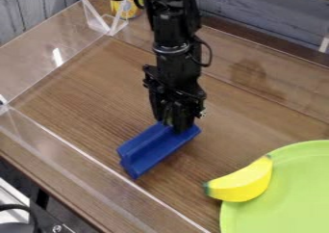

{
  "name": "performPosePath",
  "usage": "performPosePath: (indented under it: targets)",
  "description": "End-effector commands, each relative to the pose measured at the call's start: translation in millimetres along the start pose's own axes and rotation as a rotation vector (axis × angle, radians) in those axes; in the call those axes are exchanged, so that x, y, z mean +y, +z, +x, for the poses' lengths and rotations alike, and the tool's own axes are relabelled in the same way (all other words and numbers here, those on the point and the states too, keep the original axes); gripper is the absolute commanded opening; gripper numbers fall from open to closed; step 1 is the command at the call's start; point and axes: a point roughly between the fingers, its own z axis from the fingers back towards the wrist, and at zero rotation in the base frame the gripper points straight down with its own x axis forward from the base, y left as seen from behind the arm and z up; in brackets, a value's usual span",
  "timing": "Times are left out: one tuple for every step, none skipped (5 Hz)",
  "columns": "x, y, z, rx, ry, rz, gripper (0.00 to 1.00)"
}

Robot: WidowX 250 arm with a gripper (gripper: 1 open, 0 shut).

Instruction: Put the blue object in the green plate

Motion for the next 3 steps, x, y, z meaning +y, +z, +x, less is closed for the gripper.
performPosePath:
  targets:
    - [4.2, 21.2, 8.5, -0.067, -0.001, 0.016, 0.0]
    - [4.3, 24.2, 7.4, -0.064, -0.007, 0.011, 0.0]
    - [4.4, 27.0, 6.1, -0.061, -0.015, 0.007, 0.0]
